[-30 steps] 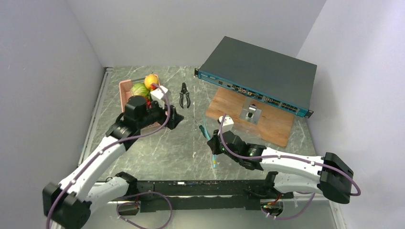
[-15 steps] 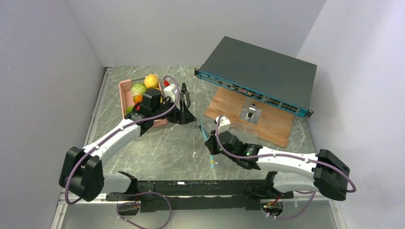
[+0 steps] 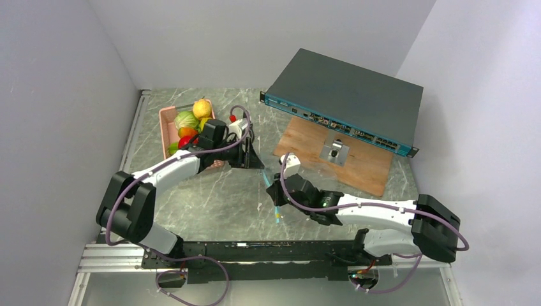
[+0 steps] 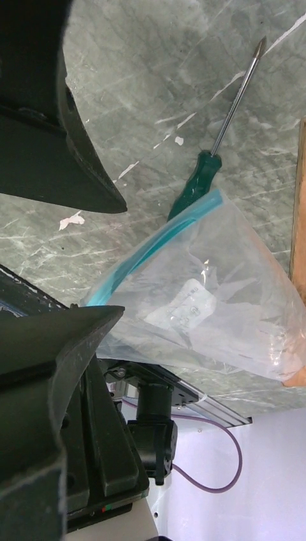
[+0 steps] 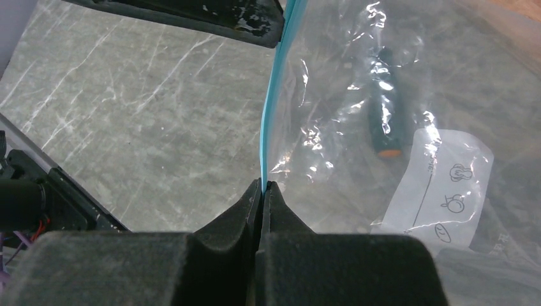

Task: Place the food in the zip-top bag and seal the zipper
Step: Open the zipper of the food storage bag at the center of the board, then pick up the fake fruit from the bin.

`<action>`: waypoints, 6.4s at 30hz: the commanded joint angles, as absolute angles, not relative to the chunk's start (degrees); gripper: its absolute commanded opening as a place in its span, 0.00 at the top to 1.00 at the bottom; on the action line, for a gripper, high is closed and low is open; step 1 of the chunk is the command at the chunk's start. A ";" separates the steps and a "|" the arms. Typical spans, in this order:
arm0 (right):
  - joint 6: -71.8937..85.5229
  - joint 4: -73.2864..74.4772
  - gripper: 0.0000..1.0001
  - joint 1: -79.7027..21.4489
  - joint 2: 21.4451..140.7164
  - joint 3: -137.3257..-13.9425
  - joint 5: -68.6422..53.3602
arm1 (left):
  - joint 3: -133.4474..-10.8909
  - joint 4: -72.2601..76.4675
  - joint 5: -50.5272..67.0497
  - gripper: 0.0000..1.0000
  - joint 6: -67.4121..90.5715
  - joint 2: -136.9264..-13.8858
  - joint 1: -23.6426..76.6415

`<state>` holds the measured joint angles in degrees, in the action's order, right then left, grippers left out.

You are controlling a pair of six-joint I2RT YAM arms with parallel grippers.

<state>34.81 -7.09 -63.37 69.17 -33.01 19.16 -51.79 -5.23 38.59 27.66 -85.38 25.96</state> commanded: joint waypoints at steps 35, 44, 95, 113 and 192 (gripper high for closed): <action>38.76 7.35 0.53 -65.90 70.56 -46.14 23.32 | -55.06 -5.07 46.31 1.00 23.17 -83.62 25.85; 40.83 12.51 0.59 -66.58 79.36 -52.69 27.36 | -55.06 -5.47 46.16 1.00 23.30 -83.41 25.84; 45.15 14.70 1.00 -64.95 65.82 -50.01 28.22 | -57.49 -13.53 38.87 0.44 15.26 -80.19 33.29; 39.69 28.81 1.00 -58.63 49.53 -53.21 21.93 | -59.66 -18.80 32.70 0.81 12.11 -79.19 32.87; 27.52 21.44 1.00 -47.64 51.73 -45.99 3.36 | -81.44 -11.66 1.12 0.40 43.19 -110.53 -9.13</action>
<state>27.05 22.35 -47.86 51.68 -44.56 3.95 -84.03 -14.35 3.22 46.02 -115.11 -8.64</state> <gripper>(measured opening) 0.010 0.694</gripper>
